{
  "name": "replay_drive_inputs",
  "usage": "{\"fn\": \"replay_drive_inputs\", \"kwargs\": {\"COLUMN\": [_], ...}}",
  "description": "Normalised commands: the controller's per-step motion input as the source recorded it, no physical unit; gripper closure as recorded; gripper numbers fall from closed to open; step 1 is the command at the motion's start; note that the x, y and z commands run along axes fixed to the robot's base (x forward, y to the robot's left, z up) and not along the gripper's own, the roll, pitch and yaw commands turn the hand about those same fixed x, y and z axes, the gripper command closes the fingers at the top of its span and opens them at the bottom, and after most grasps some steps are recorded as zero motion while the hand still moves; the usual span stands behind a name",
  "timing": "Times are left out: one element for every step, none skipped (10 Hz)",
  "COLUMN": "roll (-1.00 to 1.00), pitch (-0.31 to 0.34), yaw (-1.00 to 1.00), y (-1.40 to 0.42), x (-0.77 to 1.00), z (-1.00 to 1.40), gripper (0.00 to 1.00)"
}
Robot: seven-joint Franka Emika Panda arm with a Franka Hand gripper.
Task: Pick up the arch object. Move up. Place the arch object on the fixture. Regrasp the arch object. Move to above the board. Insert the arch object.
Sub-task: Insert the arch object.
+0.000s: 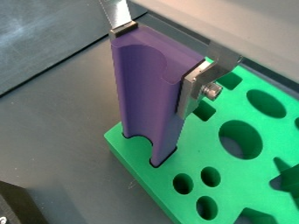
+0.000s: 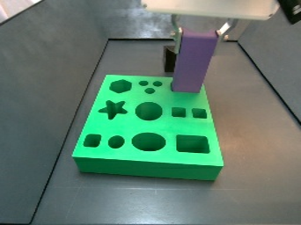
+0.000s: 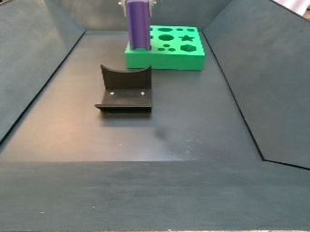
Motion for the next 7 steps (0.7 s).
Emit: {"fn": "replay_drive_inputs", "kwargs": {"roll": [0.08, 0.04, 0.03, 0.03, 0.00, 0.00, 0.01], "pitch": [-0.460, -0.484, -0.469, -0.366, -0.020, 0.000, 0.000], "yaw": [0.28, 0.32, 0.38, 0.39, 0.00, 0.00, 0.37], "y": [0.27, 0.26, 0.27, 0.09, 0.00, 0.00, 0.11], "x": [-0.33, -0.27, -0.22, -0.17, 0.00, 0.00, 0.05], "z": [-0.31, -0.25, -0.28, -0.41, 0.00, -0.03, -0.36], "gripper": [1.00, 1.00, 1.00, 1.00, 1.00, 1.00, 1.00]}}
